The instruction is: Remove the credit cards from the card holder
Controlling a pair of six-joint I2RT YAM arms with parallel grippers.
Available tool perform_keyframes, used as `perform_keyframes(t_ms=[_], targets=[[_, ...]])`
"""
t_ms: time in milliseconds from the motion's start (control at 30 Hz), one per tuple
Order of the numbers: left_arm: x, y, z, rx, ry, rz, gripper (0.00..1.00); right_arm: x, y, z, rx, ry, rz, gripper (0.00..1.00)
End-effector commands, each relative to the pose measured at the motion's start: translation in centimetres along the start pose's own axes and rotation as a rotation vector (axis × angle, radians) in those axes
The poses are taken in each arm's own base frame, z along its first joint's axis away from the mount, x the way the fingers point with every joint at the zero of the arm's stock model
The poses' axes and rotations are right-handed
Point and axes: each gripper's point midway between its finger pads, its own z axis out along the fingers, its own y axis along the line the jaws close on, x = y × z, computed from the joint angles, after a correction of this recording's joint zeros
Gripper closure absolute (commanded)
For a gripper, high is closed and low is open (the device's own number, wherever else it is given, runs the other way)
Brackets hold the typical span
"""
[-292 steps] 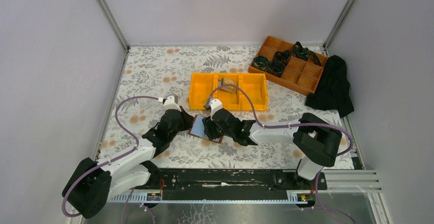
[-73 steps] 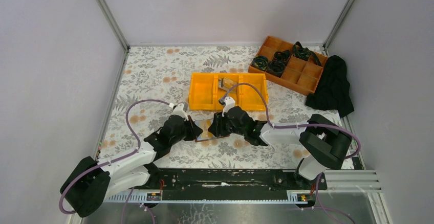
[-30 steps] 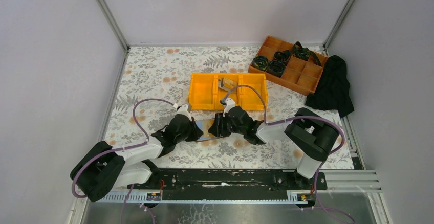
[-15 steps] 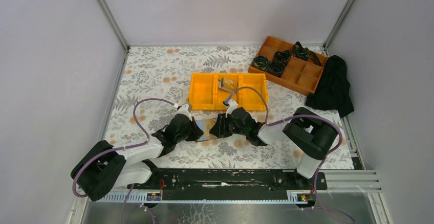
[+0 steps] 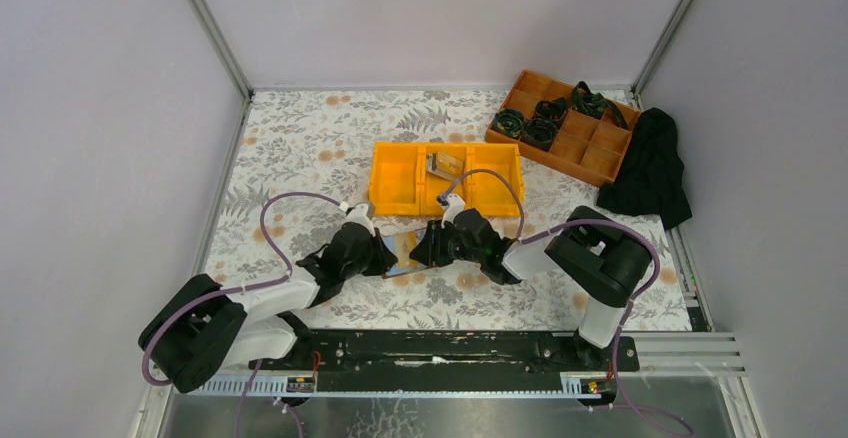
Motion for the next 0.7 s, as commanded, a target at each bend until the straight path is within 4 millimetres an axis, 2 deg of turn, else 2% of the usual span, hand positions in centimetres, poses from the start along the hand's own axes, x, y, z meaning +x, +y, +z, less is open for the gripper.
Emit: perform_keyframes(t_ms=[0,133,200,567,667], targets=[[1.3,1.3,0.1,-0.038,0.049,0.02,0.97,-0.5,1.7,0.1,-0.065,-0.008,-0.008,0.73],[1.3,1.3,0.1,-0.037,0.049,0.022,0.97,-0.5,1.6,0.1,-0.062,-0.008,-0.007,0.95],[1.2,1.2,0.0,-0.036,0.045,0.021,0.97,-0.4,1.6,0.1,-0.062,-0.007,-0.009,1.0],[1.0,1.1,-0.1,-0.03,0.037,0.021,0.97,-1.0,0.3,-1.1,-0.018,-0.023,-0.012,1.0],[0.8,0.9,-0.3,-0.021,0.024,0.005,0.94,-1.2,-0.1,-1.7,-0.008,-0.031,-0.014,1.0]])
